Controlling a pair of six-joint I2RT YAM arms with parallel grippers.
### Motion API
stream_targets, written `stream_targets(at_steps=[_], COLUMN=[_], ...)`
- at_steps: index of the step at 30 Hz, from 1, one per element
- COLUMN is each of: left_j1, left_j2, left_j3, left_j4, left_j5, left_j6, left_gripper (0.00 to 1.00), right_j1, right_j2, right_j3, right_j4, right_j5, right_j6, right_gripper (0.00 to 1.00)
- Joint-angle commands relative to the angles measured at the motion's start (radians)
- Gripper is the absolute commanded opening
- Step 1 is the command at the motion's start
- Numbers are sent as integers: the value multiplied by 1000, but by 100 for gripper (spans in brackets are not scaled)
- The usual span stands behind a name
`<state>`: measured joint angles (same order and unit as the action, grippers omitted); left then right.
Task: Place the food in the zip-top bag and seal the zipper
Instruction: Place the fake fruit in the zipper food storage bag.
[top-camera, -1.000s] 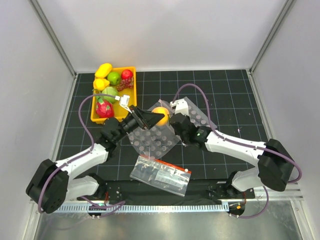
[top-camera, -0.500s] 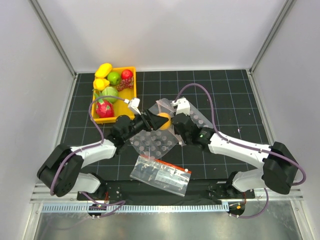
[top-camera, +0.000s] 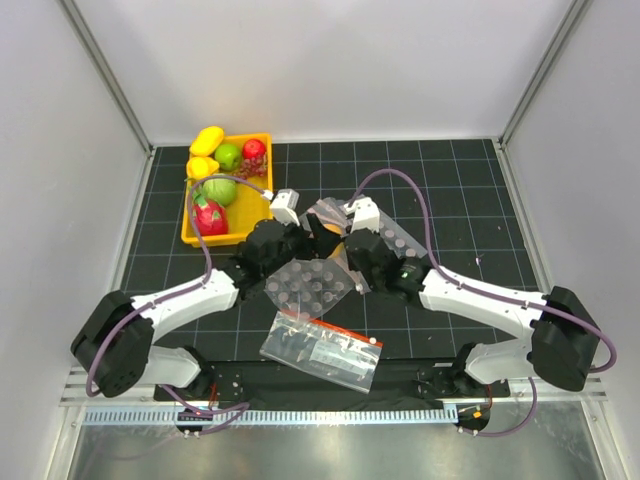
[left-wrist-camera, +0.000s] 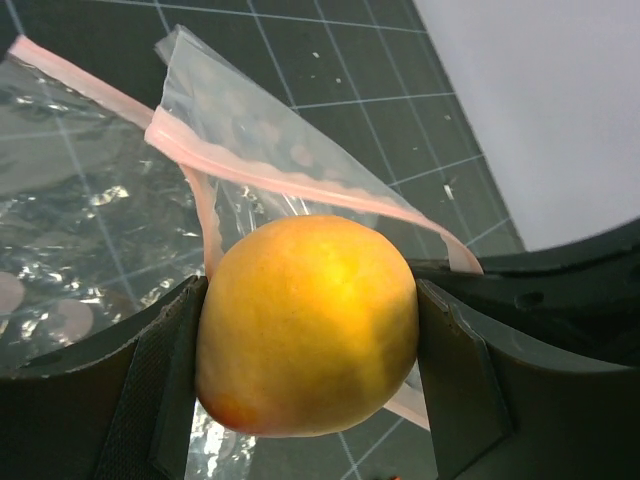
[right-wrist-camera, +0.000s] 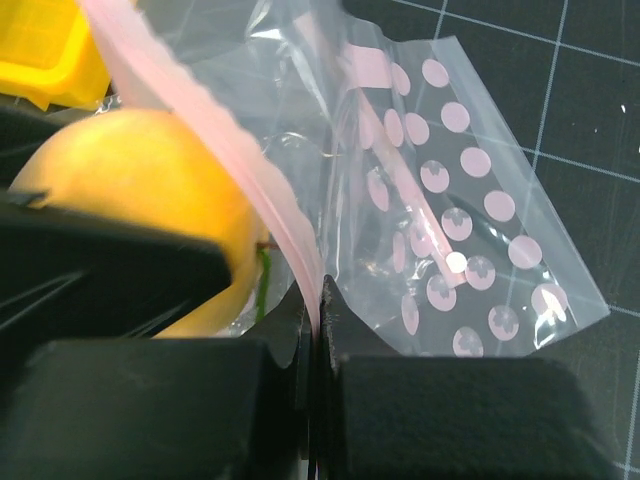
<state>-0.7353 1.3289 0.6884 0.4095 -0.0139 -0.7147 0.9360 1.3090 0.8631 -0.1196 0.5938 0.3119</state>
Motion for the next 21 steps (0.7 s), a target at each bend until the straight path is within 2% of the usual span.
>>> stream_targets(at_steps=[1,4,11,18,21], left_j1=[-19,-35,-55,-62,-64], left_j2=[6,10,15,142,161], left_j3=[78,106,122,232,240], left_j4=[-150,-189,-202,-320,-322], left_j5=[-121,-158,-164,-166,-173], left_j6=[87,98,92,90,90], left_gripper=[4,6,7,2,2], right_j1=[44,73,84,84,84], right_j2=[4,22,16,-25,-48], right_j3=[30,43,45,33,17], right_j4=[32,29,34,31,44], right_j5=[64,90,47,44,40], right_j6=[-27,-37,-34,-34,-33], right_gripper=[1,1,1,1,1])
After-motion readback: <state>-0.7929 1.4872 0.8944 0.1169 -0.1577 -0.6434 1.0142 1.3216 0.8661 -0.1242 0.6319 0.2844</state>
